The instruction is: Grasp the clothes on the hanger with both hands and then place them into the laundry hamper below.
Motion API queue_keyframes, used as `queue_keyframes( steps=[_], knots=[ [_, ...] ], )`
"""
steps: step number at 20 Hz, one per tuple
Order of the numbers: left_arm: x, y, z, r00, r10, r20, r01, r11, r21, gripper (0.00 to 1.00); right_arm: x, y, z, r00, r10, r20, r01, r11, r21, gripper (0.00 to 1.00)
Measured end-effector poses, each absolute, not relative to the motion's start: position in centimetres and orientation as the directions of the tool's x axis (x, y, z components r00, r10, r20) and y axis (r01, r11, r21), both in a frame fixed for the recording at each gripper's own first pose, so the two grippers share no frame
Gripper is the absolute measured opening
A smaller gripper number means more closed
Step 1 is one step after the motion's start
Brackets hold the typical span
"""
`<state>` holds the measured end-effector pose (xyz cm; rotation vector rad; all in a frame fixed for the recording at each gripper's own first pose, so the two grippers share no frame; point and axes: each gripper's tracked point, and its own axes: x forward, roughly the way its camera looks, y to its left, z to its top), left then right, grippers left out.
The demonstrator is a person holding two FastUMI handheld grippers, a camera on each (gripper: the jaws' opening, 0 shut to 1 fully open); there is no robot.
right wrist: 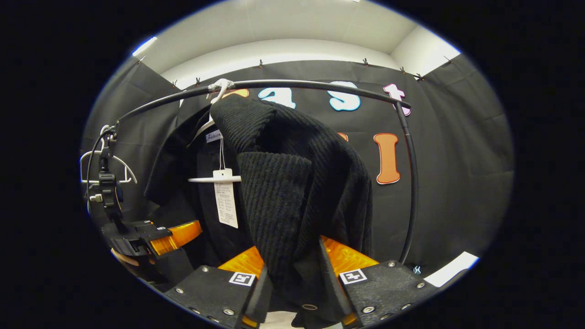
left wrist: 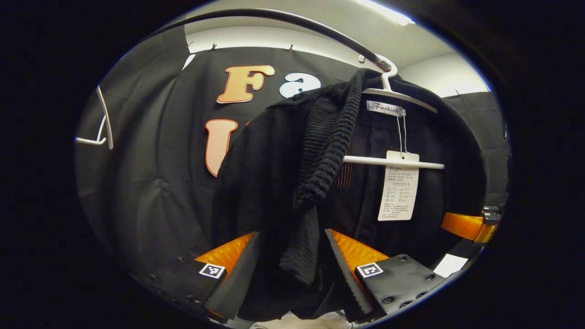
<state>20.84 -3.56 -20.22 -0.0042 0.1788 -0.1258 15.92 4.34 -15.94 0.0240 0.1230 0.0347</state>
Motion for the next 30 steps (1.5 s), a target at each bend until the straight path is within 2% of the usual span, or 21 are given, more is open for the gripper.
queue_keyframes(
  steps=[1, 2, 5, 6, 7, 8, 9, 11, 13, 14, 15, 17, 20, 30],
  knots=[
    [20.9, -3.5, -20.0, 0.978, -0.124, -0.171, 0.123, 0.992, -0.015, 0.85, 15.9, 4.4, -15.8, 0.992, 0.036, -0.12, -0.033, 0.999, 0.021, 0.49],
    [21.2, -3.5, -19.9, 0.978, -0.125, -0.165, 0.123, 0.992, -0.02, 0.72, 15.8, 4.5, -15.7, 0.992, 0.035, -0.121, -0.033, 0.999, 0.013, 0.47],
    [21.2, -3.7, -20.0, 0.976, -0.132, -0.171, 0.125, 0.991, -0.05, 0.47, 15.2, 4.6, -15.5, 0.991, 0.035, -0.131, -0.038, 0.999, -0.019, 0.21],
    [20.9, -3.6, -20.1, 0.975, -0.127, -0.183, 0.12, 0.992, -0.051, 0.39, 15.1, 4.8, -15.3, 0.991, 0.037, -0.131, -0.042, 0.999, -0.032, 0.25],
    [20.9, -3.5, -20.4, 0.972, -0.126, -0.2, 0.117, 0.992, -0.056, 0.26, 14.9, 4.9, -15.1, 0.991, 0.043, -0.127, -0.049, 0.998, -0.048, 0.11],
    [20.5, -3.4, -20.4, 0.968, -0.126, -0.217, 0.118, 0.992, -0.05, 0.13, 14.5, 5.0, -14.8, 0.991, 0.051, -0.124, -0.06, 0.996, -0.066, 0.16],
    [20.6, -3.2, -20.3, 0.966, -0.122, -0.226, 0.115, 0.993, -0.04, 0.11, 14.2, 5.0, -14.5, 0.991, 0.052, -0.123, -0.063, 0.994, -0.087, 0.21],
    [20.2, -3.7, -19.5, 0.965, -0.154, -0.211, 0.145, 0.988, -0.056, 0.1, 13.5, 4.7, -13.7, 0.992, 0.05, -0.117, -0.062, 0.993, -0.105, 0.08],
    [19.7, -2.9, -18.3, 0.973, -0.137, -0.186, 0.13, 0.99, -0.048, 0.1, 12.5, 4.9, -12.8, 0.991, 0.058, -0.119, -0.069, 0.993, -0.092, 0.04],
    [19.5, -3.0, -17.6, 0.974, -0.148, -0.172, 0.142, 0.989, -0.043, 0.05, 12.2, 4.8, -12.2, 0.991, 0.059, -0.116, -0.069, 0.994, -0.086, 0.0],
    [19.1, -3.0, -17.0, 0.973, -0.162, -0.166, 0.157, 0.987, -0.041, 0.05, 11.8, 4.6, -11.6, 0.992, 0.059, -0.111, -0.069, 0.994, -0.083, 0.03],
    [18.1, -2.6, -15.3, 0.975, -0.166, -0.148, 0.162, 0.986, -0.033, 0.05, 11.2, 4.4, -10.2, 0.993, 0.057, -0.103, -0.065, 0.995, -0.074, 0.02],
    [17.0, -1.0, -12.3, 0.987, -0.122, -0.104, 0.122, 0.993, -0.003, 0.05, 10.3, 4.0, -8.0, 0.996, 0.044, -0.078, -0.052, 0.994, -0.1, 0.01],
    [14.8, 5.2, -5.6, 0.997, -0.07, -0.022, 0.067, 0.993, -0.1, 0.1, 6.7, 1.1, -1.1, 1.0, -0.009, -0.019, 0.006, 0.993, -0.119, 0.0]
  ],
)
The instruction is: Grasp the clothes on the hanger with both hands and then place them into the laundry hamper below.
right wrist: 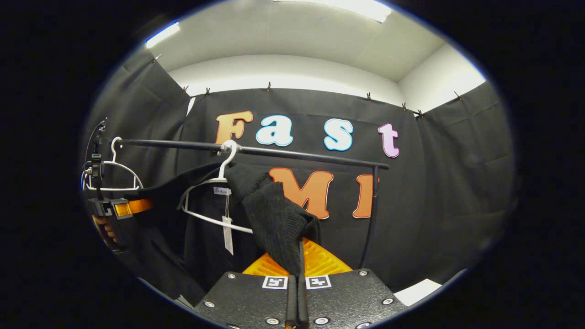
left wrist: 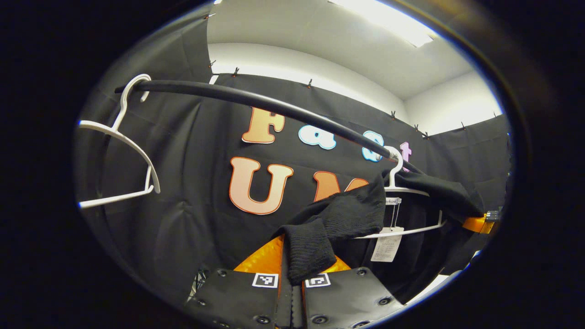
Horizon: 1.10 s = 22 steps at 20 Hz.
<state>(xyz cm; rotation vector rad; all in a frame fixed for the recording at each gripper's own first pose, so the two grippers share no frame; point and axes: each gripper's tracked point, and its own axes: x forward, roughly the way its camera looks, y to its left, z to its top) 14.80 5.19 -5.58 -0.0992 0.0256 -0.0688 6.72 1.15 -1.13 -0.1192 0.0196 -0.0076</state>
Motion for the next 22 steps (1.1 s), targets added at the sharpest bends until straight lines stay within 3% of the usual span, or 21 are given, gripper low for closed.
queue_keyframes(
  steps=[5, 6, 7, 9, 10, 11, 17, 22],
  knots=[
    [14.3, 6.4, -4.5, 1.0, -0.019, -0.02, 0.019, 1.0, -0.018, 0.1, 7.0, -0.5, 1.2, 1.0, -0.019, -0.015, 0.017, 0.992, -0.126, 0.0],
    [14.2, 6.6, -4.3, 1.0, -0.015, -0.021, 0.015, 1.0, 0.002, 0.1, 7.2, -0.9, 1.6, 1.0, -0.017, -0.015, 0.016, 0.992, -0.122, 0.05],
    [14.5, 7.2, -4.0, 1.0, -0.005, -0.019, 0.006, 1.0, 0.014, 0.1, 7.3, -1.4, 1.8, 1.0, -0.017, -0.013, 0.016, 0.994, -0.11, 0.0],
    [15.4, 8.4, -3.5, 1.0, 0.008, -0.016, -0.008, 1.0, 0.029, 0.1, 8.1, -2.7, 2.4, 1.0, -0.028, -0.006, 0.028, 0.995, -0.098, 0.0],
    [15.7, 8.6, -3.4, 1.0, 0.012, -0.016, -0.011, 0.999, 0.038, 0.1, 8.8, -3.4, 2.6, 0.999, -0.034, -0.006, 0.033, 0.995, -0.099, 0.05],
    [16.2, 8.7, -3.2, 1.0, 0.018, -0.019, -0.017, 0.999, 0.05, 0.1, 9.2, -3.9, 2.6, 0.999, -0.038, -0.008, 0.037, 0.995, -0.095, 0.0],
    [18.1, 10.6, -2.4, 0.997, 0.079, 0.003, -0.079, 0.993, 0.09, 0.1, 13.5, -7.0, 0.8, 0.997, -0.063, -0.036, 0.061, 0.997, -0.049, 0.0],
    [18.9, 12.0, -2.5, 0.992, 0.124, 0.021, -0.126, 0.989, 0.082, 0.1, 16.2, -7.9, -2.0, 0.998, -0.019, -0.064, 0.022, 0.999, 0.041, 0.0]
  ],
)
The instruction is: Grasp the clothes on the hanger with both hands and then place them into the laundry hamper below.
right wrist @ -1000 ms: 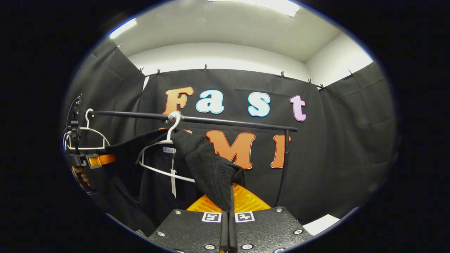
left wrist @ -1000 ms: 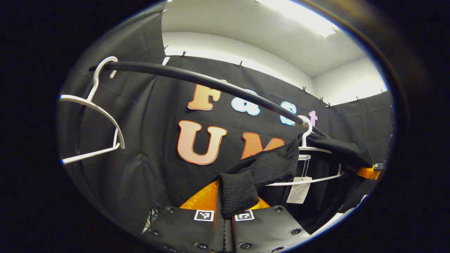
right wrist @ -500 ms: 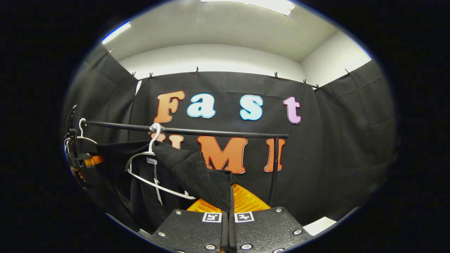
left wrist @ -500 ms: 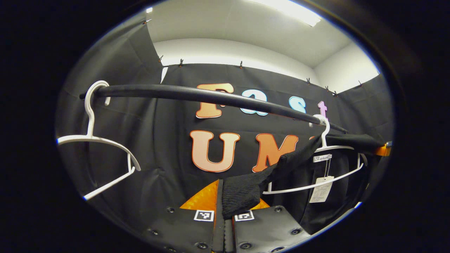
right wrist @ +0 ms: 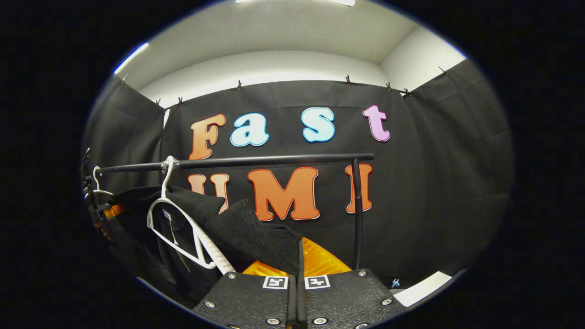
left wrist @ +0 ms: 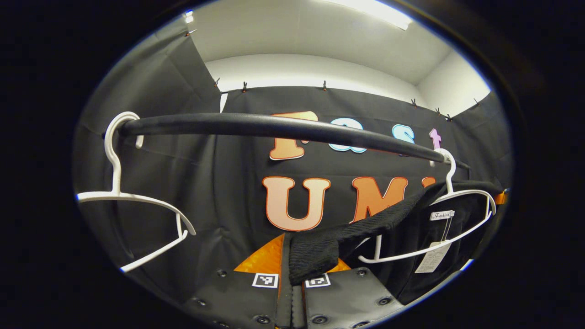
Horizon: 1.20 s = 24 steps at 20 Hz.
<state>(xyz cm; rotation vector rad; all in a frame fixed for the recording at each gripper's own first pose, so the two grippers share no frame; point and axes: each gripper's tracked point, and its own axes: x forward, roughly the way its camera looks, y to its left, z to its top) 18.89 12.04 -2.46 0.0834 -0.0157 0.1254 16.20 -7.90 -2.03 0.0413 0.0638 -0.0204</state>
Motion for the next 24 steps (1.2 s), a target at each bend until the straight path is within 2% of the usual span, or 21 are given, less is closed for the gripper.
queue_keyframes(
  steps=[6, 7, 8, 12, 21, 22, 23, 24],
  knots=[
    [20.2, 13.2, -4.5, 0.986, 0.166, -0.017, -0.164, 0.983, 0.083, 0.1, 19.4, -8.5, -7.5, 0.99, 0.045, -0.134, -0.023, 0.987, 0.16, 0.0],
    [20.5, 13.5, -5.0, 0.985, 0.173, -0.024, -0.17, 0.981, 0.088, 0.1, 19.8, -8.4, -8.4, 0.988, 0.055, -0.142, -0.03, 0.984, 0.175, 0.05],
    [20.7, 14.0, -5.7, 0.982, 0.184, -0.036, -0.18, 0.979, 0.095, 0.1, 20.2, -8.2, -9.3, 0.986, 0.062, -0.155, -0.033, 0.982, 0.184, 0.0],
    [21.3, 15.0, -8.8, 0.978, 0.189, -0.091, -0.184, 0.981, 0.056, 0.09, 21.3, -8.0, -13.0, 0.975, 0.077, -0.207, -0.035, 0.98, 0.198, 0.0],
    [20.5, 16.6, -16.9, 0.959, 0.196, -0.205, -0.192, 0.981, 0.041, 0.1, 20.8, -8.4, -21.4, 0.944, 0.084, -0.318, -0.008, 0.972, 0.235, 0.0],
    [20.1, 16.3, -17.6, 0.958, 0.191, -0.212, -0.187, 0.982, 0.041, 0.1, 20.5, -8.7, -22.3, 0.941, 0.077, -0.331, 0.001, 0.973, 0.229, 0.05],
    [19.8, 16.0, -18.3, 0.957, 0.185, -0.222, -0.182, 0.983, 0.034, 0.1, 20.3, -8.9, -23.2, 0.937, 0.067, -0.342, 0.011, 0.975, 0.221, 0.0],
    [19.5, 15.8, -19.1, 0.955, 0.18, -0.235, -0.178, 0.984, 0.029, 0.1, 20.0, -9.0, -23.9, 0.935, 0.06, -0.351, 0.019, 0.976, 0.217, 0.0]
  ],
)
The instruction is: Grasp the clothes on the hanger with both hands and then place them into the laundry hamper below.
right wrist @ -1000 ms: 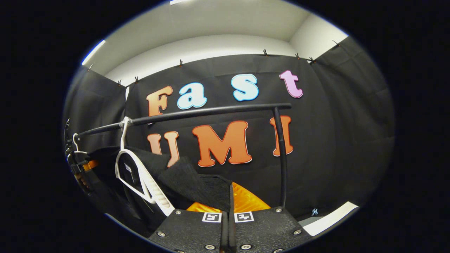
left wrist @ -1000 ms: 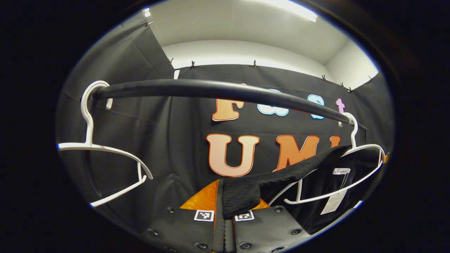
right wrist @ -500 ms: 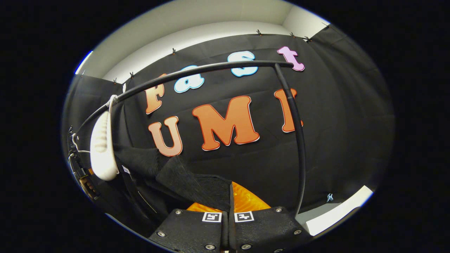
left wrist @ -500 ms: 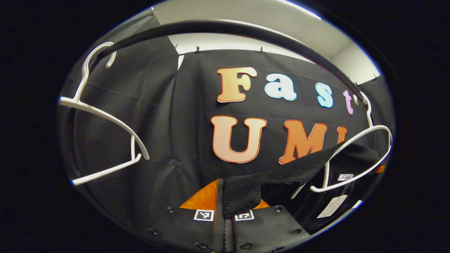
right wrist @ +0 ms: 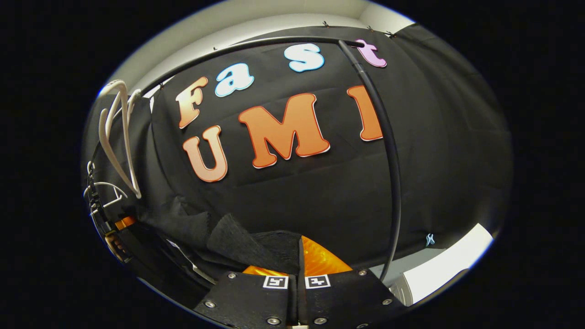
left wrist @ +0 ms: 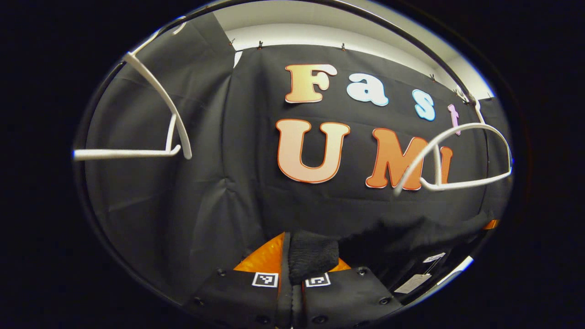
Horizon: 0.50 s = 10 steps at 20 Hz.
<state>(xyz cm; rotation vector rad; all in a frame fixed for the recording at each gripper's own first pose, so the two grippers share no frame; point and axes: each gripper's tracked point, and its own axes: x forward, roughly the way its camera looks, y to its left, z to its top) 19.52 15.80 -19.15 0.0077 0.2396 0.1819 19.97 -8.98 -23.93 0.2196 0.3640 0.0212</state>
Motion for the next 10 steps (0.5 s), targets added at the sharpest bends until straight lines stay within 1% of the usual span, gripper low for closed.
queue_keyframes(
  steps=[5, 10],
  knots=[
    [18.3, 15.1, -23.6, 0.941, 0.181, -0.285, -0.166, 0.983, 0.075, 0.1, 19.3, -7.8, -28.8, 0.916, 0.049, -0.398, 0.023, 0.985, 0.173, 0.0],
    [16.8, 12.2, -28.0, 0.926, 0.136, -0.353, -0.11, 0.99, 0.093, 0.09, 17.8, -4.9, -33.4, 0.895, 0.076, -0.439, -0.012, 0.989, 0.146, 0.0]
  ],
)
